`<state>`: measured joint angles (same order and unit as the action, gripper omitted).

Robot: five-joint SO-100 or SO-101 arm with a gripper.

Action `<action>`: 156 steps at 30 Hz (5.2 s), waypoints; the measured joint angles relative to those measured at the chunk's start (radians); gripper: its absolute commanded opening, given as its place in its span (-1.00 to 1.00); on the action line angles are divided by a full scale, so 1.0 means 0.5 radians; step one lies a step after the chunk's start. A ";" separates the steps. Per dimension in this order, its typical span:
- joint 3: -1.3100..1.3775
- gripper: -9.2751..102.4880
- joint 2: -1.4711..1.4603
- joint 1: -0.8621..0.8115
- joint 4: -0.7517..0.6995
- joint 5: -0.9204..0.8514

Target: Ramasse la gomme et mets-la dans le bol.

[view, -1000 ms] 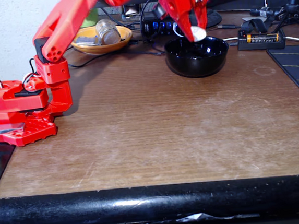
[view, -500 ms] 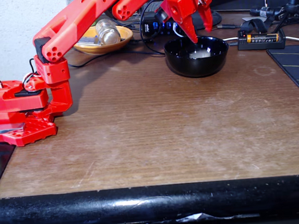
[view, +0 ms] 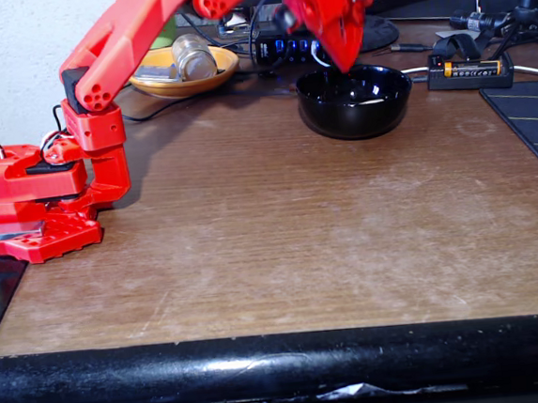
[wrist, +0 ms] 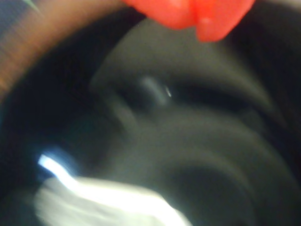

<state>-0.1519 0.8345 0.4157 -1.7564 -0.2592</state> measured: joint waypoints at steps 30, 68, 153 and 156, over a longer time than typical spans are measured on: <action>-3.543 -0.94 3.111 -0.896 0.979 -0.110; -5.596 -0.94 5.001 -0.792 0.966 0.034; -5.838 -0.94 4.982 -0.693 1.037 0.058; -5.838 -0.94 4.982 -0.693 1.037 0.058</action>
<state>-3.0710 3.3257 0.0690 -1.2379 -0.2301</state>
